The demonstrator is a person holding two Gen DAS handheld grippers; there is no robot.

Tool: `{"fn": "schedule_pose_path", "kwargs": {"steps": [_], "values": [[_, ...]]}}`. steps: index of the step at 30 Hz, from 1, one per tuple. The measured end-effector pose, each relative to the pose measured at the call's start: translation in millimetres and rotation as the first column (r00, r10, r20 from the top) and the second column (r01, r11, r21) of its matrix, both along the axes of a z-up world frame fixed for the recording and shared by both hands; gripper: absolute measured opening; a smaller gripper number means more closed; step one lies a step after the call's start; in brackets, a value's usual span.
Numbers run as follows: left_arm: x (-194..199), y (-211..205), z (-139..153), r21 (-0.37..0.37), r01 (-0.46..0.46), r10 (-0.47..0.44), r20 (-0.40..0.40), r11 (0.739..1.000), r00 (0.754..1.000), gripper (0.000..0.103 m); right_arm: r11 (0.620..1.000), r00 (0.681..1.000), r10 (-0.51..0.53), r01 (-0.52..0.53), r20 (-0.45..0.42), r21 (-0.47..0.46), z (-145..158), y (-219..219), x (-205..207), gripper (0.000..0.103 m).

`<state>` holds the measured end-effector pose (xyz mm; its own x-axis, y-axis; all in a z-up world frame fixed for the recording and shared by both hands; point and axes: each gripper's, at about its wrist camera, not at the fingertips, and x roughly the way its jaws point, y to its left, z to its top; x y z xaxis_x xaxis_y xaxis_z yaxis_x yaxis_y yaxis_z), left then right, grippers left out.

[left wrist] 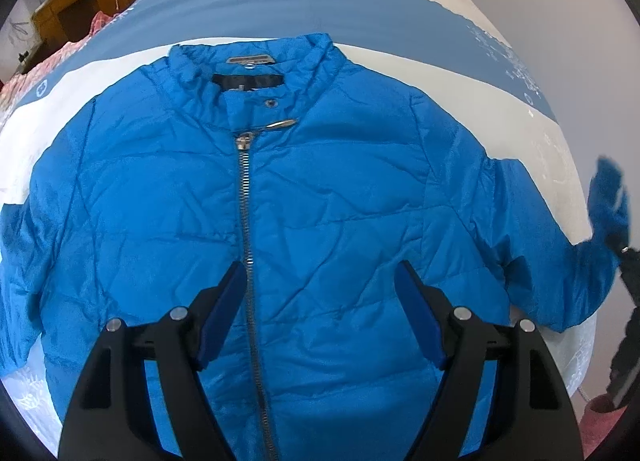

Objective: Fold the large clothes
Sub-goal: 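Carry the sleeve across the jacket front with the right gripper and release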

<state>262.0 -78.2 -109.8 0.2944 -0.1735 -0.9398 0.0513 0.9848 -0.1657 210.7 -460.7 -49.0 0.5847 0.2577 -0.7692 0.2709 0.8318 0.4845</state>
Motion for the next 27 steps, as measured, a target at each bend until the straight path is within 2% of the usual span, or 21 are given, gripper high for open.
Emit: {"fn": "schedule_pose_path", "kwargs": {"steps": [2, 7, 10, 15, 17, 19, 20, 23, 25, 27], "values": [[-1, 7, 2, 0.002, -0.011, 0.011, 0.004, 1.0, 1.0, 0.075, 0.997, 0.997, 0.072, -0.072, 0.023, -0.004, 5, 26, 10, 0.006], [-4, 31, 8, -0.005, -0.053, 0.053, 0.007, 0.999, 0.999, 0.076, 0.965, 0.964, 0.261, -0.262, 0.05, 0.007, 10, 117, 32, 0.006], [-7, 45, 11, -0.026, -0.078, 0.078, 0.011, 0.997, 0.997, 0.076, 0.936, 0.935, 0.352, -0.353, 0.035, 0.017, 0, 163, 46, 0.006], [-8, 63, 12, -0.062, -0.116, 0.116, 0.0, 0.991, 0.993, 0.076, 0.883, 0.881, 0.47, -0.469, -0.056, 0.016, -40, 220, 68, 0.006], [-7, 67, 10, -0.08, -0.129, 0.129, -0.009, 0.988, 0.992, 0.078, 0.861, 0.856, 0.506, -0.509, -0.109, 0.001, -62, 234, 76, 0.008], [-6, 68, 6, -0.098, -0.134, 0.132, -0.023, 0.986, 0.991, 0.079, 0.837, 0.83, 0.539, -0.547, -0.142, -0.018, -73, 241, 74, 0.016], [-4, 67, 3, -0.109, -0.136, 0.133, -0.035, 0.985, 0.991, 0.081, 0.822, 0.815, 0.559, -0.569, -0.154, -0.022, -77, 245, 72, 0.024], [1, 61, -8, -0.132, -0.142, 0.133, -0.072, 0.981, 0.988, 0.081, 0.779, 0.776, 0.618, -0.626, -0.126, -0.035, -71, 246, 53, 0.031], [6, 52, -17, -0.146, -0.129, 0.116, -0.095, 0.981, 0.989, 0.082, 0.775, 0.773, 0.628, -0.632, -0.086, -0.023, -57, 234, 41, 0.031], [11, 41, -25, -0.154, -0.115, 0.098, -0.117, 0.981, 0.988, 0.082, 0.795, 0.795, 0.605, -0.607, -0.047, -0.025, -42, 214, 25, 0.031]]}}
